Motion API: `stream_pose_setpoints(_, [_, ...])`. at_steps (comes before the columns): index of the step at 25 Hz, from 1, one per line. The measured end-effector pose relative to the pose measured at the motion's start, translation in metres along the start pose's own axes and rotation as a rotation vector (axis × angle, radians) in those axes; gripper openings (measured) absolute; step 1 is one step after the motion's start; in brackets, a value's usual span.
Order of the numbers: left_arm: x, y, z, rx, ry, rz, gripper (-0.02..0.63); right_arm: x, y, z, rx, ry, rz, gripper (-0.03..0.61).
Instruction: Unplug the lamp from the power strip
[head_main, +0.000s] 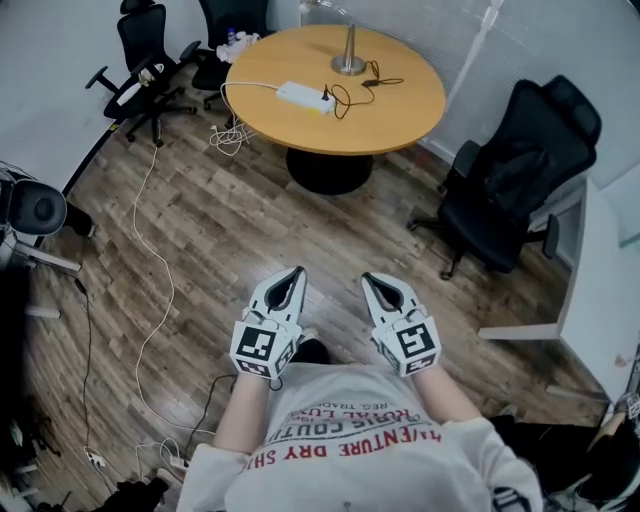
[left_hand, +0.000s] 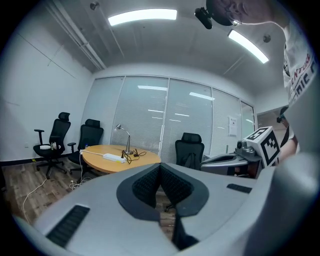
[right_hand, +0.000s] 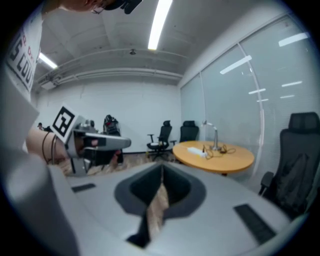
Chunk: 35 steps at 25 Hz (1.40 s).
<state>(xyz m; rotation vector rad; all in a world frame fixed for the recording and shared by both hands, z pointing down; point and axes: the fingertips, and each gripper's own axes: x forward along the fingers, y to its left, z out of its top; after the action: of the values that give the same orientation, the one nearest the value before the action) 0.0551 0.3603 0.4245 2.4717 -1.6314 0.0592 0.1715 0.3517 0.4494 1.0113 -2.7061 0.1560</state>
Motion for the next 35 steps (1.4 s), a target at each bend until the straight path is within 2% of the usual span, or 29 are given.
stream_pose_setpoints(5, [0.014,0.064,0.020,0.003,0.003,-0.016,0.028,0.055,-0.002,0.026,0.009,0.002,-0.048,0.029])
stream_pose_setpoints(11, [0.027,0.120,0.031,-0.016,0.009,-0.005,0.028,0.107,-0.008,0.047,0.029,0.022,-0.082,0.029])
stream_pose_setpoints(17, [0.058,0.159,0.024,-0.030,0.024,0.028,0.028,0.155,-0.027,0.040,0.026,0.039,-0.039,0.029])
stream_pose_setpoints(25, [0.133,0.215,0.032,-0.003,0.043,0.066,0.028,0.243,-0.086,0.051,0.039,0.028,0.017,0.029])
stream_pose_setpoints(29, [0.196,0.253,0.051,0.007,0.041,0.090,0.028,0.296,-0.136,0.072,-0.002,0.021,0.033,0.029])
stream_pose_setpoints(35, [0.297,0.293,0.074,0.020,0.039,0.086,0.028,0.362,-0.219,0.095,-0.004,0.028,0.038,0.029])
